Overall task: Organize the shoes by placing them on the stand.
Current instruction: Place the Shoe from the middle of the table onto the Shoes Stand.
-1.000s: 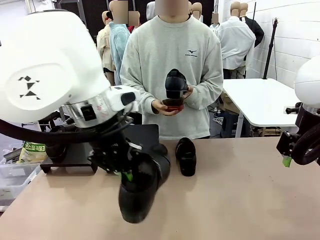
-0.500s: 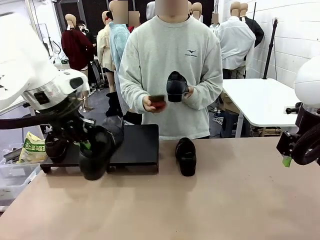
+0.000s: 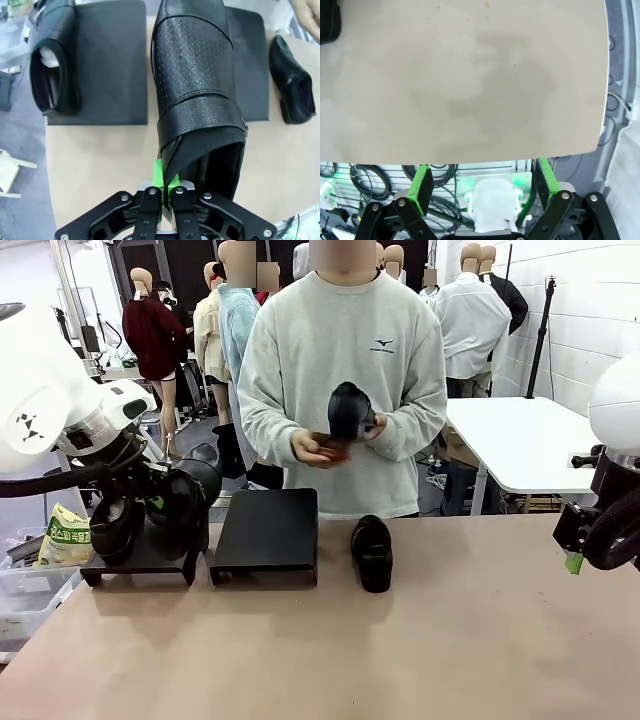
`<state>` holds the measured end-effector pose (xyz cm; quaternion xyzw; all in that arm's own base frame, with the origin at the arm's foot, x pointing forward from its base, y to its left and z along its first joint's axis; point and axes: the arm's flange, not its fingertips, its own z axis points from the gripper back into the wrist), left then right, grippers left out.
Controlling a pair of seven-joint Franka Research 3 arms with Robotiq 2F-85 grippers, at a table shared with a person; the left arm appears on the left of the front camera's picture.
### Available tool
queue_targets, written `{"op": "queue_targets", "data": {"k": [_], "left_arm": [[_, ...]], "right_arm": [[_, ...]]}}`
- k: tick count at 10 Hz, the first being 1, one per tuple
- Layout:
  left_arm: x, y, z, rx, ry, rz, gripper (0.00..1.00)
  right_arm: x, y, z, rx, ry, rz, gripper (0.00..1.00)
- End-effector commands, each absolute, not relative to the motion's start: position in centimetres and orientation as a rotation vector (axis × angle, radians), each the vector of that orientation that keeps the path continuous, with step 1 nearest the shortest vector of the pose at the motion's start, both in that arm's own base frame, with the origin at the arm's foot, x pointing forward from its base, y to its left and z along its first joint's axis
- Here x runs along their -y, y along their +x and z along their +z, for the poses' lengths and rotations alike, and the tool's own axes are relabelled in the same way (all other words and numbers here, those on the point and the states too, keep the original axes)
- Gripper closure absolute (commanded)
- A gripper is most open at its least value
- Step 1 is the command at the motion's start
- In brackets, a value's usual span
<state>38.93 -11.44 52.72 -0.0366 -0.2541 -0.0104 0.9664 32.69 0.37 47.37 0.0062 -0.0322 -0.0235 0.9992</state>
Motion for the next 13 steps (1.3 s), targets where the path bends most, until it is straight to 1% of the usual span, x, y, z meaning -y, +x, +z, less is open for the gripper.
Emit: {"op": "queue_targets", "data": {"k": [1,3,4,5,7,8,9,10,11,12,13], "left_arm": [[10.4,40.2,53.0,0.524,-0.007,0.036,1.00],[10.2,40.4,52.7,0.524,-0.011,0.045,1.00],[11.7,38.9,53.1,0.395,-0.198,0.092,1.00],[9.5,40.2,52.1,0.505,-0.026,0.018,1.00],[9.5,40.2,52.1,0.505,-0.026,0.018,1.00],[10.3,39.8,51.7,0.459,-0.061,0.027,1.00],[10.6,40.7,50.9,0.488,-0.038,0.025,1.00],[10.1,42.1,50.7,0.575,-0.088,0.046,1.00],[9.4,43.8,50.3,0.666,-0.081,0.075,1.00],[8.6,45.5,49.6,0.717,-0.088,0.082,1.00],[7.8,46.8,49.0,0.710,-0.113,0.086,1.00]], "right_arm": [[-0.3,32.6,47.3,0.060,0.015,-0.038,0.00],[-0.3,32.6,47.3,0.060,0.015,-0.038,0.00],[-0.3,32.6,47.3,0.060,0.015,-0.038,0.00],[-0.3,32.6,47.3,0.060,0.015,-0.038,0.00],[-0.3,32.6,47.3,0.060,0.015,-0.038,0.00],[-0.3,32.6,47.3,0.060,0.015,-0.038,0.00],[-0.3,32.6,47.3,0.060,0.015,-0.038,0.00],[-0.3,32.6,47.3,0.060,0.015,-0.038,0.00],[-0.3,32.6,47.3,0.060,0.015,-0.038,0.00],[-0.3,32.6,47.3,0.060,0.015,-0.038,0.00],[-0.3,32.6,47.3,0.060,0.015,-0.038,0.00]]}}
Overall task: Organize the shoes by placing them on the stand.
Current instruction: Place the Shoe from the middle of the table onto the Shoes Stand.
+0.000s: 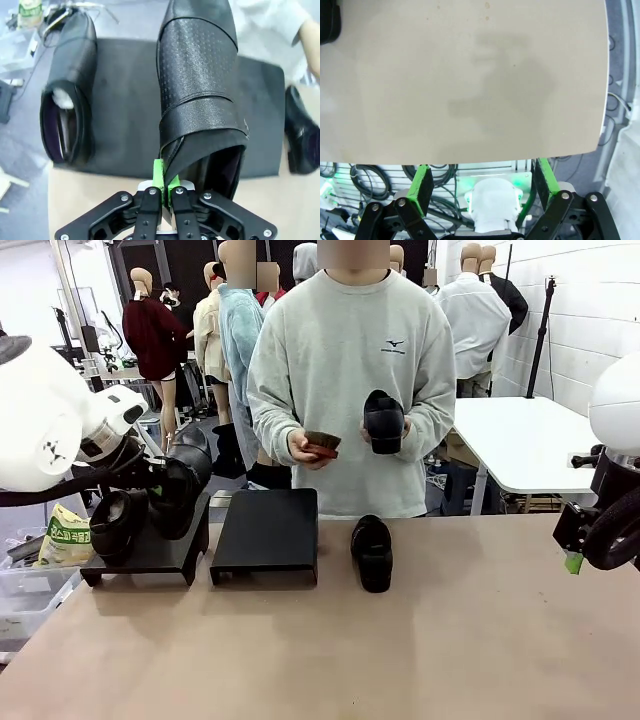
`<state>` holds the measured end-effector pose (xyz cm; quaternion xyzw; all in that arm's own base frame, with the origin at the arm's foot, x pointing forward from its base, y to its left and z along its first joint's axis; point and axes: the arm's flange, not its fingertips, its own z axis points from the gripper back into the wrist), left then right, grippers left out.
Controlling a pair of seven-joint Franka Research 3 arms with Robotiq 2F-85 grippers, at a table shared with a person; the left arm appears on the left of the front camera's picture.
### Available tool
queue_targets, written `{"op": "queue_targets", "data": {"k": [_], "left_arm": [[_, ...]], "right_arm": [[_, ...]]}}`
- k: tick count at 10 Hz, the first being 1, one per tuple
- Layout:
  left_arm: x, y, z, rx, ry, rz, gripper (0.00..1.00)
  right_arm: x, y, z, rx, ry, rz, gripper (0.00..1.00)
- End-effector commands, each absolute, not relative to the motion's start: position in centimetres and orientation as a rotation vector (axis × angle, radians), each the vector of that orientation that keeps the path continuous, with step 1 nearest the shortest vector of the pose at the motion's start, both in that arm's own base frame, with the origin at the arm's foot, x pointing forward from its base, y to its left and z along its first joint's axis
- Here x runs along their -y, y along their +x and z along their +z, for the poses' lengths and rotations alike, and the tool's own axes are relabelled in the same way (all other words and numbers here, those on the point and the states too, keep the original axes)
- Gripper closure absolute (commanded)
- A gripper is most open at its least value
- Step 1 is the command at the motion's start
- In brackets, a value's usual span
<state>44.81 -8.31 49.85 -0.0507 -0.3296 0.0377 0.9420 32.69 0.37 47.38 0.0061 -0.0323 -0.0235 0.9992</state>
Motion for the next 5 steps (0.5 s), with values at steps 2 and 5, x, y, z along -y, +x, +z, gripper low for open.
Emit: {"op": "queue_targets", "data": {"k": [2,5], "left_arm": [[6.7,48.0,48.2,0.655,-0.148,0.122,1.00],[6.1,48.6,47.5,0.609,-0.122,0.124,1.00]], "right_arm": [[-0.3,32.6,47.3,0.060,0.015,-0.038,0.00],[-0.3,32.6,47.3,0.060,0.015,-0.038,0.00]]}}
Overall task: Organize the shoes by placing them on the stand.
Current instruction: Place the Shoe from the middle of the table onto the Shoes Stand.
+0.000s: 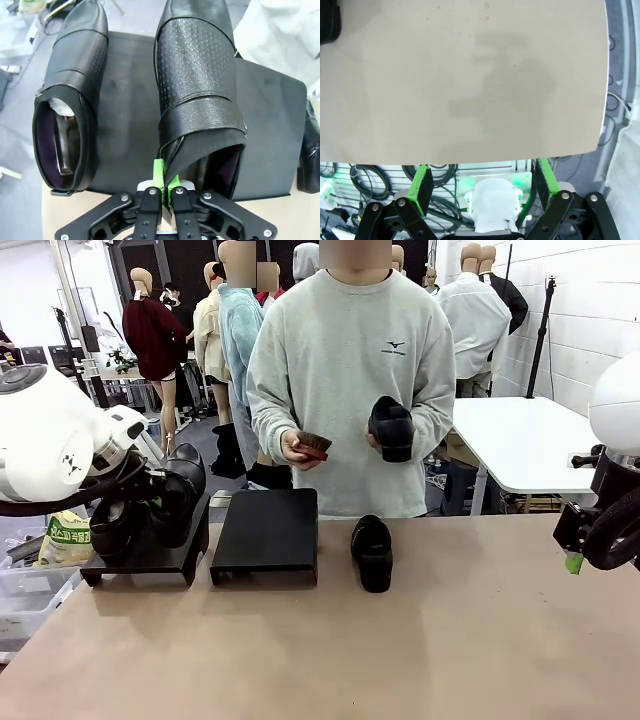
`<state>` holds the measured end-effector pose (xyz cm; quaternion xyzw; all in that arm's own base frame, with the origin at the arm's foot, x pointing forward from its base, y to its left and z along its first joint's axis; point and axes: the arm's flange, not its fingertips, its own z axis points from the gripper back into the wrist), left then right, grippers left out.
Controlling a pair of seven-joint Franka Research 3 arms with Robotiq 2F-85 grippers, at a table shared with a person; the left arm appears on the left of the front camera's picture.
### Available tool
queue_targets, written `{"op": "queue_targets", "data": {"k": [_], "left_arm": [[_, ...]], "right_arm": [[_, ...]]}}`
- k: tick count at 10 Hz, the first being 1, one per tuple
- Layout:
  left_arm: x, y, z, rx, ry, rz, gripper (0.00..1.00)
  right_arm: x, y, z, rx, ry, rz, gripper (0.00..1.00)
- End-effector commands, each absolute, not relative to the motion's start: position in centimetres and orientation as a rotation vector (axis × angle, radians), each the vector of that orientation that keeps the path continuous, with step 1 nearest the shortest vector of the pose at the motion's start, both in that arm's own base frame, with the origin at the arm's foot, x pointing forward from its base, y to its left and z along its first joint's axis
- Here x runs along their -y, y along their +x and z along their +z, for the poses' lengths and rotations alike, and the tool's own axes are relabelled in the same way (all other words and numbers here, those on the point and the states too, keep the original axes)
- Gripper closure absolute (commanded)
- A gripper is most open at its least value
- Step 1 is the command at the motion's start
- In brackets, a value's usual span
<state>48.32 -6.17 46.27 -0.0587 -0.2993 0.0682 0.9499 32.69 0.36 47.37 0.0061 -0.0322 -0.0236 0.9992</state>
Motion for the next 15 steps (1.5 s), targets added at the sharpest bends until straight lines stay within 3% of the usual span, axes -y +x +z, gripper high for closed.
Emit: {"op": "queue_targets", "data": {"k": [1,4,8,15], "left_arm": [[5.7,48.8,47.3,0.598,-0.103,0.126,1.00],[4.7,48.7,45.7,0.563,-0.057,0.123,1.00],[4.7,49.3,44.2,0.667,-0.075,0.111,1.00],[4.6,49.6,43.4,0.594,-0.049,0.114,1.00]], "right_arm": [[-0.3,32.6,47.3,0.060,0.015,-0.038,0.00],[-0.3,32.6,47.3,0.060,0.015,-0.038,0.00],[-0.3,32.6,47.3,0.060,0.015,-0.038,0.00],[-0.3,32.6,47.3,0.060,0.015,-0.038,0.00]]}}
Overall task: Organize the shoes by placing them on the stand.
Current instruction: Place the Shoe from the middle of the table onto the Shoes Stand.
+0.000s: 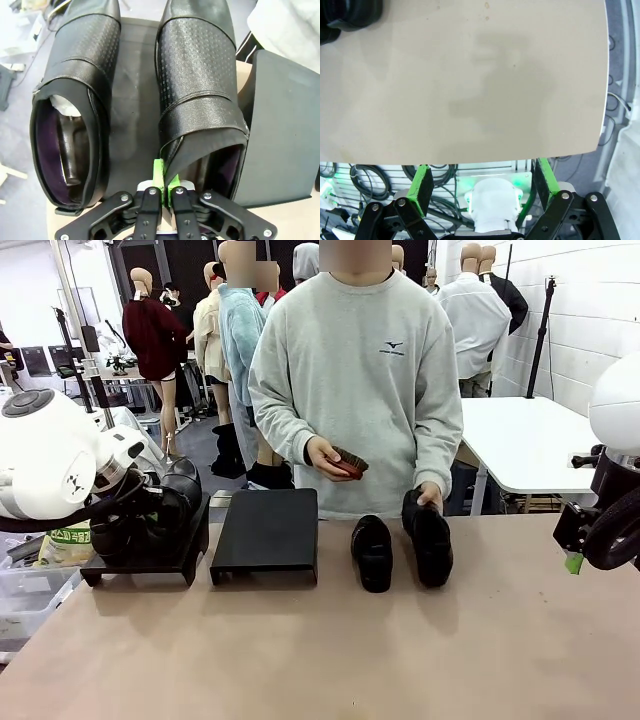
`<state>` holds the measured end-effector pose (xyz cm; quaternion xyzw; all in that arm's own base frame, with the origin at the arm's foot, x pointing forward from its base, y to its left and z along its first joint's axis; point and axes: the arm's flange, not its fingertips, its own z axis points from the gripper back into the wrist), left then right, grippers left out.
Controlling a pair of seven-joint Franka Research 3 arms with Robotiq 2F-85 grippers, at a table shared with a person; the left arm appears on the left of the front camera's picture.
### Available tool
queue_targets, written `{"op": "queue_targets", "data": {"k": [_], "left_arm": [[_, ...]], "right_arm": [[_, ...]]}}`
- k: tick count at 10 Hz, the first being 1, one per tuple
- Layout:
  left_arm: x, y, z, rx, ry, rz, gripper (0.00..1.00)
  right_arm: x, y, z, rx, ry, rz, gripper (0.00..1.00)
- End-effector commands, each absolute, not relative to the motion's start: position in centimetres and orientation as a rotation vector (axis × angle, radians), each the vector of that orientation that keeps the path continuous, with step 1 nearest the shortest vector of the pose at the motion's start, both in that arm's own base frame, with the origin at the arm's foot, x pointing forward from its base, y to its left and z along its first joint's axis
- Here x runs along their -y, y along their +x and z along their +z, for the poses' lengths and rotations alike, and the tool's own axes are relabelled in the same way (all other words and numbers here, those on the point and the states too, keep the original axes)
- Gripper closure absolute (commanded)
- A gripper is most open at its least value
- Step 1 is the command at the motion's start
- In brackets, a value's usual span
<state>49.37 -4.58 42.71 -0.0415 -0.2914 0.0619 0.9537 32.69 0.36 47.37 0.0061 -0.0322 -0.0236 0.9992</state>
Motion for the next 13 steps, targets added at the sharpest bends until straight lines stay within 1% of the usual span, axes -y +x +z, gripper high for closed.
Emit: {"op": "queue_targets", "data": {"k": [1,2,4,6,7,10,13], "left_arm": [[4.6,49.6,43.3,0.590,-0.031,0.112,1.00],[4.6,49.5,42.9,0.571,-0.027,0.107,0.85],[4.6,49.4,42.5,0.560,-0.021,0.076,0.45],[4.6,49.3,43.2,0.587,-0.020,0.075,0.05],[4.7,49.1,43.5,0.600,-0.011,0.069,0.00],[5.3,47.6,45.9,0.642,-0.022,0.054,0.00],[6.0,46.1,49.2,0.641,-0.043,0.078,0.00]], "right_arm": [[-0.3,32.6,47.3,0.060,0.015,-0.038,0.00],[-0.3,32.6,47.3,0.060,0.015,-0.038,0.00],[-0.3,32.6,47.3,0.060,0.015,-0.038,0.00],[-0.3,32.6,47.3,0.060,0.015,-0.038,0.00],[-0.3,32.6,47.3,0.060,0.015,-0.038,0.00],[-0.3,32.6,47.3,0.060,0.015,-0.038,0.00],[-0.3,32.6,47.3,0.060,0.015,-0.038,0.00]]}}
